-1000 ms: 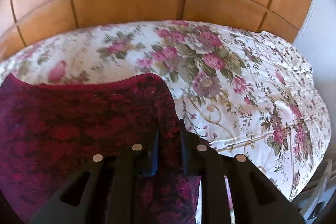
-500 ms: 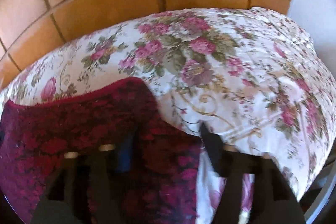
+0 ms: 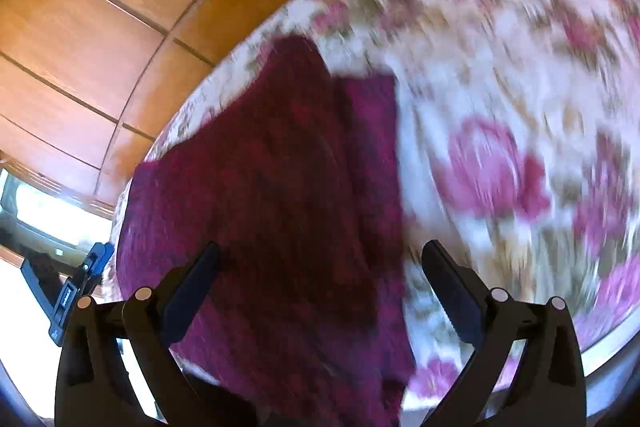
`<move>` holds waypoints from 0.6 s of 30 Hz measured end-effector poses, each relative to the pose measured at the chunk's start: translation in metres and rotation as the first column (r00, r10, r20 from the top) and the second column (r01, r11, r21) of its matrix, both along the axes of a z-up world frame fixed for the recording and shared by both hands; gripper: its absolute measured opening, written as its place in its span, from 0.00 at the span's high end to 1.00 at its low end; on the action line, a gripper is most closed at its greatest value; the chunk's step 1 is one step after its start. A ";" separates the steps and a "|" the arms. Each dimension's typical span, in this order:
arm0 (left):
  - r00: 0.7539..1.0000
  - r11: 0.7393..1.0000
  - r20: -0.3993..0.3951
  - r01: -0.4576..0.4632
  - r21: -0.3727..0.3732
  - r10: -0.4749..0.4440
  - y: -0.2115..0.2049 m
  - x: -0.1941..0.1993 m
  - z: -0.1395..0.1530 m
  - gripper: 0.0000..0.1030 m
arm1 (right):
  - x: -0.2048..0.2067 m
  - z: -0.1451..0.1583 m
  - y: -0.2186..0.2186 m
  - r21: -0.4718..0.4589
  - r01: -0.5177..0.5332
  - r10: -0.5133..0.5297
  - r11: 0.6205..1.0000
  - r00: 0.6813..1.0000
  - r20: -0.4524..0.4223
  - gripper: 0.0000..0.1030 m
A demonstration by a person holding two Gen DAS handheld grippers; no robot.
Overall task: Fold small clothes
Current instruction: 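Grasp the bundle's edge with both tools and lift it off the cover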
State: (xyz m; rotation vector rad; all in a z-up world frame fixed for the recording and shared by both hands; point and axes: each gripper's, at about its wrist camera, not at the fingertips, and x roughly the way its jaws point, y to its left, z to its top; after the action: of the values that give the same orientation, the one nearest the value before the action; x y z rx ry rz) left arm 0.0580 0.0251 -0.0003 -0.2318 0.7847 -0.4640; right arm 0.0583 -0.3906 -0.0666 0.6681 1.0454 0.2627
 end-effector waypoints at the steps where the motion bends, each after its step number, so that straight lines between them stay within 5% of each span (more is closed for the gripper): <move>1: 0.999 0.999 -0.014 0.033 -0.021 -0.033 -0.007 -0.001 -0.001 0.45 | -0.006 -0.004 -0.003 0.030 0.005 -0.005 1.000 1.000 0.009 0.02; 7: 0.990 0.991 -0.055 0.128 -0.030 -0.129 -0.052 0.002 -0.004 0.54 | -0.020 -0.011 -0.005 0.163 -0.023 0.016 0.986 0.999 0.049 0.02; 18: 0.987 0.975 -0.107 0.134 0.177 -0.116 -0.099 0.021 -0.032 0.57 | -0.007 -0.016 0.008 0.224 -0.091 0.071 0.970 0.993 0.097 0.05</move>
State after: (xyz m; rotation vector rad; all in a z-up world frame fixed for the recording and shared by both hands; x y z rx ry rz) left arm 0.0787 -0.0740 -0.0323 -0.0332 0.9348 -0.4987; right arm 0.0511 -0.3829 -0.0822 0.8140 0.9668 0.4849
